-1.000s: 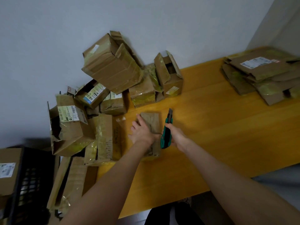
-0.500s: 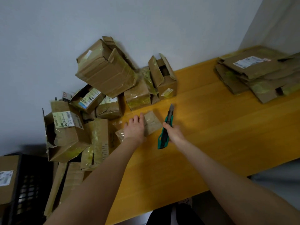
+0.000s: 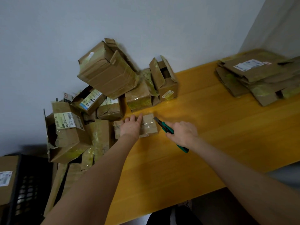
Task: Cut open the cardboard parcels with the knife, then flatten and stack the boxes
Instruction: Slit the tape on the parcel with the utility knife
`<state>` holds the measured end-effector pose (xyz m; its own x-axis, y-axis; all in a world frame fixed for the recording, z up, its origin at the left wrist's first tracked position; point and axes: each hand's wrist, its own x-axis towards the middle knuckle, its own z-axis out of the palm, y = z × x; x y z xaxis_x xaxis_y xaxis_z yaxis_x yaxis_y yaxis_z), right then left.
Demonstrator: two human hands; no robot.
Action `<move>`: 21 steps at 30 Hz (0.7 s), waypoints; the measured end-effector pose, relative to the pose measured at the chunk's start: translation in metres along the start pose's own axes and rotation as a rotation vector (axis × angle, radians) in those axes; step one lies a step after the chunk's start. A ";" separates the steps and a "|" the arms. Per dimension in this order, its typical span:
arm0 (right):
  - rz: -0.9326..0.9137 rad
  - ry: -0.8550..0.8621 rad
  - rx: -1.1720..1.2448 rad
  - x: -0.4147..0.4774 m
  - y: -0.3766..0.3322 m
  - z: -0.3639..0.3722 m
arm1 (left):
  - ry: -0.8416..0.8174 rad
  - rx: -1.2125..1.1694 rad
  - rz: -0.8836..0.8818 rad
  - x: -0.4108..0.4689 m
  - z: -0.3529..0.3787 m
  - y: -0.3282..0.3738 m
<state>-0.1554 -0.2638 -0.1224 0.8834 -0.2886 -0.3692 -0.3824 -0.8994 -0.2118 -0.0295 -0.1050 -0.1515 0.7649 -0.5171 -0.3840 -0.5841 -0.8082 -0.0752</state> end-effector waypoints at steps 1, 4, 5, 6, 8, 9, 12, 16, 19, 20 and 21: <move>0.001 -0.006 -0.031 0.000 -0.003 -0.003 | 0.000 -0.003 0.001 0.000 0.000 0.000; 0.027 -0.018 -0.141 0.000 -0.013 -0.011 | 0.000 0.013 -0.001 -0.001 0.002 0.001; 0.035 -0.016 -0.179 0.000 -0.019 -0.014 | -0.002 0.017 -0.002 0.000 0.002 0.001; 0.044 -0.013 -0.210 0.001 -0.026 -0.016 | -0.002 0.020 -0.001 0.001 0.002 0.000; 0.068 -0.031 -0.251 0.004 -0.040 -0.022 | -0.001 0.028 0.001 0.002 0.004 0.000; 0.076 -0.052 -0.259 0.004 -0.047 -0.025 | -0.004 0.033 0.000 0.002 0.004 0.000; 0.081 -0.104 -0.265 0.003 -0.057 -0.030 | -0.014 0.049 -0.008 0.001 0.004 -0.001; 0.078 -0.133 -0.282 0.000 -0.063 -0.034 | -0.024 0.047 -0.009 0.000 0.004 0.000; 0.059 -0.152 -0.302 -0.003 -0.068 -0.030 | -0.026 0.060 -0.015 0.001 0.002 0.000; 0.059 -0.153 -0.305 -0.004 -0.068 -0.028 | -0.026 0.059 -0.012 0.003 0.002 -0.001; 0.061 -0.151 -0.302 -0.005 -0.068 -0.026 | -0.027 0.057 -0.007 0.004 0.002 -0.001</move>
<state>-0.1268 -0.2102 -0.0823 0.8027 -0.3136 -0.5073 -0.3159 -0.9450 0.0845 -0.0264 -0.1054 -0.1545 0.7621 -0.5030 -0.4077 -0.5937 -0.7941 -0.1302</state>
